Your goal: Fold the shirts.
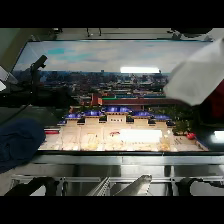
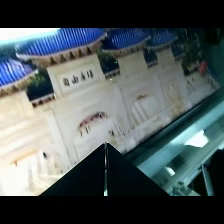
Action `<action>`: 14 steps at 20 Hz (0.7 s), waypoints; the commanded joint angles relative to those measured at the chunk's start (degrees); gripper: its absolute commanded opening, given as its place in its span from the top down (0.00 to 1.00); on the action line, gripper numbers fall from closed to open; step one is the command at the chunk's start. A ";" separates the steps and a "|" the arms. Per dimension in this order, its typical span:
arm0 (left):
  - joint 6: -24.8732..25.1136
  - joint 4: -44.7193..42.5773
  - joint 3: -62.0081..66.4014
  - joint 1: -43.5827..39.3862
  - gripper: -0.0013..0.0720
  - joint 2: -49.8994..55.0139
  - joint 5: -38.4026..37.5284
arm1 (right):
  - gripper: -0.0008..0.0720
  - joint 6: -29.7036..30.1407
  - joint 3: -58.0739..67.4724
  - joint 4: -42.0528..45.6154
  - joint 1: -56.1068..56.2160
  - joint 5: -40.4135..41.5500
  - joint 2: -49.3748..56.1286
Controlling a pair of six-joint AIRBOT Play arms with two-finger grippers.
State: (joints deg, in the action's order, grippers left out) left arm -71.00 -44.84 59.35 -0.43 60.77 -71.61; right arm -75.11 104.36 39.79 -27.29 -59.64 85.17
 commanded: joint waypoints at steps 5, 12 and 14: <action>-0.04 -0.02 -0.22 6.54 0.96 -0.04 4.31 | 0.97 4.13 18.38 -3.52 -7.67 5.01 12.72; -0.02 -0.17 -0.24 4.11 0.96 0.04 2.21 | 0.97 1.44 2.43 6.12 -17.27 -22.21 12.70; -0.02 -0.15 -0.24 2.29 0.96 0.04 2.21 | 0.97 -3.37 1.25 6.14 -17.70 -26.51 12.57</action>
State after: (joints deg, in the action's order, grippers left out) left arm -71.11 -44.95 59.13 3.64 60.77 -68.86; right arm -74.26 108.51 44.05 -43.29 -76.12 97.62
